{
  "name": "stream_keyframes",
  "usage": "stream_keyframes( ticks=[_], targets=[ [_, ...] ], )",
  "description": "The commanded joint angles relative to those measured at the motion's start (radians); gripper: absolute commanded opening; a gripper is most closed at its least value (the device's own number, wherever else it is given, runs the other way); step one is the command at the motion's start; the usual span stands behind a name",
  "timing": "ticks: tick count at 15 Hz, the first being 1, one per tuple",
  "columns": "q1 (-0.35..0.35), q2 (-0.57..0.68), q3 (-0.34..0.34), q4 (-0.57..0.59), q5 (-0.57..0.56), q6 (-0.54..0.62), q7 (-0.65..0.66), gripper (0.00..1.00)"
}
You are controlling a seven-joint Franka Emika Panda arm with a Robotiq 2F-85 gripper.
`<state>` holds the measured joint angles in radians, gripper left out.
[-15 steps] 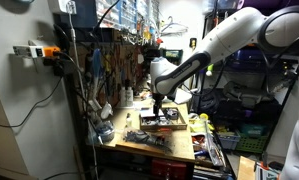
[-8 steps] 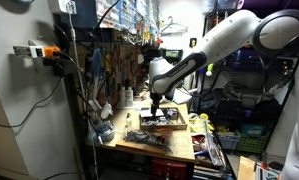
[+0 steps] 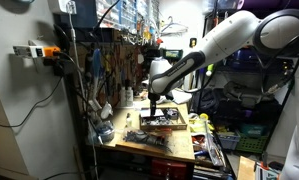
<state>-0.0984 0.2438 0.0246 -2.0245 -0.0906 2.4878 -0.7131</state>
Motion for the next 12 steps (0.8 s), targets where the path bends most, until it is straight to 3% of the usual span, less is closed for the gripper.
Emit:
stream_keyframes(
  ticks=[1,4,10,12],
  targets=[
    [-0.049,-0.004,0.035,-0.041,0.117,0.024,-0.195,1.0],
    [-0.059,-0.002,0.028,-0.052,0.167,0.006,-0.278,1.0],
    [-0.06,0.021,0.01,-0.039,0.152,0.016,-0.299,1.0],
    [-0.062,0.03,0.014,-0.035,0.158,0.013,-0.316,0.9]
  ],
)
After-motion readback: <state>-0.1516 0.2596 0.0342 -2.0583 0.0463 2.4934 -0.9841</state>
